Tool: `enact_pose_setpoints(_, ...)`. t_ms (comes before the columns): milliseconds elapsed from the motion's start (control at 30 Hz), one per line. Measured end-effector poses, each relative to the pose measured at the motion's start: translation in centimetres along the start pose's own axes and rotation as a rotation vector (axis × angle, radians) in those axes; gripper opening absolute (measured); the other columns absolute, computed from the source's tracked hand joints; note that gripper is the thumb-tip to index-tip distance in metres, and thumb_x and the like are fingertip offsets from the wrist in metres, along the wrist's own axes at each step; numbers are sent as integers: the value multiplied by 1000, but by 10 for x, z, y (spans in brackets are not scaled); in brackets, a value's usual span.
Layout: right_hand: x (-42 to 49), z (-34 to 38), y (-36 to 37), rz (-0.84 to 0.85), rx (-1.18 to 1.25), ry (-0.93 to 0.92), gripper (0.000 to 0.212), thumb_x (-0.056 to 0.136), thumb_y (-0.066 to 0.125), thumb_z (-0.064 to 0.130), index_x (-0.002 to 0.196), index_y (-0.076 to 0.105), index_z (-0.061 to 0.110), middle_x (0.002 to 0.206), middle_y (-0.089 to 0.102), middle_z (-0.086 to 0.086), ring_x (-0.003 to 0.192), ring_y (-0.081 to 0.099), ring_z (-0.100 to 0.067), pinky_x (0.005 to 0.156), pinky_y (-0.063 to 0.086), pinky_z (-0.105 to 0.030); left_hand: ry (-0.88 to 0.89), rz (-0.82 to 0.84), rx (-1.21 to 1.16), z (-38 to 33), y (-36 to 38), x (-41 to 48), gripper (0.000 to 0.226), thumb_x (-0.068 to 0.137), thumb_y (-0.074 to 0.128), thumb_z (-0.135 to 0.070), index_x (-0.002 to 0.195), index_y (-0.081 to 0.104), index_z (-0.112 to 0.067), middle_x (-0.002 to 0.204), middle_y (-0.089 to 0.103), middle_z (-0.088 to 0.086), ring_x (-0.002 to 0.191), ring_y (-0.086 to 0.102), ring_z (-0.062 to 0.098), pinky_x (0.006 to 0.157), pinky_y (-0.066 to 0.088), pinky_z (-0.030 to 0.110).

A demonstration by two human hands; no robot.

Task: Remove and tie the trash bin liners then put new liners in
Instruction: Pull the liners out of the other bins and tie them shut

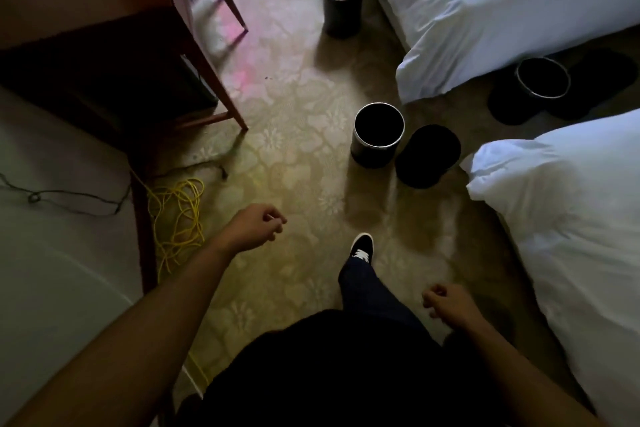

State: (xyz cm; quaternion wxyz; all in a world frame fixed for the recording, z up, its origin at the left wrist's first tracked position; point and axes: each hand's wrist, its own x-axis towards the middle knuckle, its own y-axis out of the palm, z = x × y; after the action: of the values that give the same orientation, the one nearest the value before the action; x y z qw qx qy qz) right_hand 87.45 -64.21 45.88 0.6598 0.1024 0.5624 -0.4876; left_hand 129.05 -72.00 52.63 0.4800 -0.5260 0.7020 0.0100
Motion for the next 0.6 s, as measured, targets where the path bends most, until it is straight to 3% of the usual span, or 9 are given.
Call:
enact_pose_setpoints(233, 79, 164, -67, 76, -124, -182, 13, 98, 60, 17, 87, 67, 13, 85, 73, -7, 72, 69, -20, 64, 53, -31, -166, -45, -76, -23, -53, 77, 16, 97, 56, -11, 90, 66, -21, 90, 71, 9, 71, 64, 20, 61, 49, 29)
enact_pose_setpoints(467, 143, 386, -96, 126, -62, -431, 8, 99, 61, 14, 97, 69, 11, 82, 71, -4, 60, 64, -8, 51, 46, -15, -339, -65, -207, -17, -111, 135, 16, 98, 54, -6, 92, 66, -16, 93, 70, 12, 81, 67, 25, 64, 48, 29)
enact_pose_setpoints(600, 185, 494, -113, 125, -25, -472, 12, 98, 64, 20, 103, 70, 11, 88, 74, -4, 77, 72, -18, 74, 59, -32, -369, -51, -186, -16, -166, 189, 14, 100, 51, -8, 102, 65, -9, 96, 69, 13, 71, 59, 20, 55, 42, 24)
